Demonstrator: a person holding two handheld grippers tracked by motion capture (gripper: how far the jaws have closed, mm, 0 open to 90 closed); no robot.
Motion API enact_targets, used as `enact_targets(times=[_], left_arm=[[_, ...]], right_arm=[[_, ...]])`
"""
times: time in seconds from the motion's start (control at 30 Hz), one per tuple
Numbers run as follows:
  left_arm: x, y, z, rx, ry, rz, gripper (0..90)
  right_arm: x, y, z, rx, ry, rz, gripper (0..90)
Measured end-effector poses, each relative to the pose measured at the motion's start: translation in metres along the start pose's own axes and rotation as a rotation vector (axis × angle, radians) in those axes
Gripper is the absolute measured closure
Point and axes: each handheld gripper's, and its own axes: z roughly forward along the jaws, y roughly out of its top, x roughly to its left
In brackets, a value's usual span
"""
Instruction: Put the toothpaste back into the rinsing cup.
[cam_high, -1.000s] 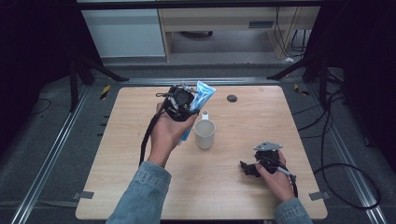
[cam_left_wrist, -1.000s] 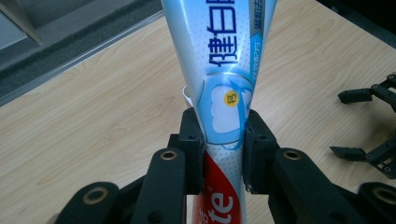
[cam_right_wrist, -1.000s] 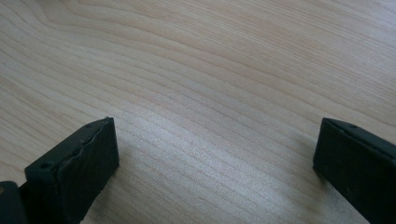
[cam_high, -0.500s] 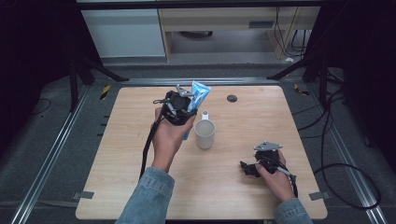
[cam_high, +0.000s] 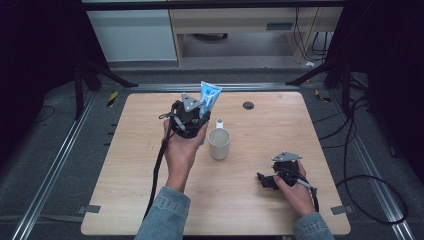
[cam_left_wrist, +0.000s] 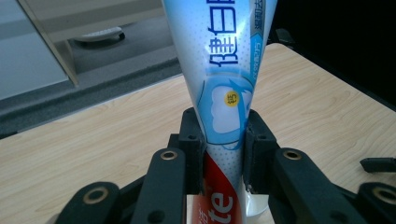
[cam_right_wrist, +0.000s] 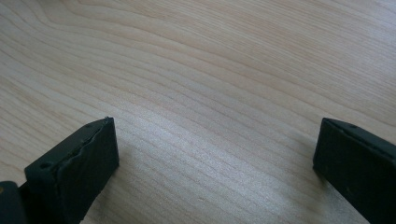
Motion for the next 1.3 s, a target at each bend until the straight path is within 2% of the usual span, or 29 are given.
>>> enact_targets(times=[0.1,0.23,0.53,0.57,0.7,0.87,1.0,1.17,1.3], left_arm=[[-0.003,0.000,0.003,-0.021,0.011,0.012,72.7],[-0.001,-0.004,0.006,-0.049,0.011,-0.013,72.7],[-0.003,0.002,-0.006,-0.119,0.025,-0.014,72.7],[-0.002,0.003,-0.006,-0.120,0.034,-0.001,72.7],[-0.003,0.003,-0.004,-0.144,0.045,-0.008,72.7],[-0.005,0.000,0.004,-0.149,0.042,-0.020,72.7],[-0.006,-0.004,0.009,-0.181,0.036,-0.034,72.7],[-0.010,-0.005,0.013,-0.199,0.040,-0.030,72.7],[-0.010,-0.006,0.016,-0.223,0.035,-0.058,72.7]], right_arm=[[0.000,0.000,0.000,0.000,0.000,0.001,0.4],[0.000,0.000,0.000,0.000,0.000,0.001,0.4],[0.000,0.000,0.000,0.000,0.001,-0.002,0.4],[0.000,0.000,0.000,0.000,0.000,-0.003,0.4],[0.000,0.000,0.000,0.001,0.000,-0.005,0.4],[0.000,0.000,0.000,0.000,0.000,-0.002,0.4],[0.000,0.000,0.000,0.000,0.001,0.000,0.4],[0.000,0.000,0.000,0.000,-0.001,0.000,0.4],[0.000,0.000,0.000,0.001,0.000,0.000,0.4]])
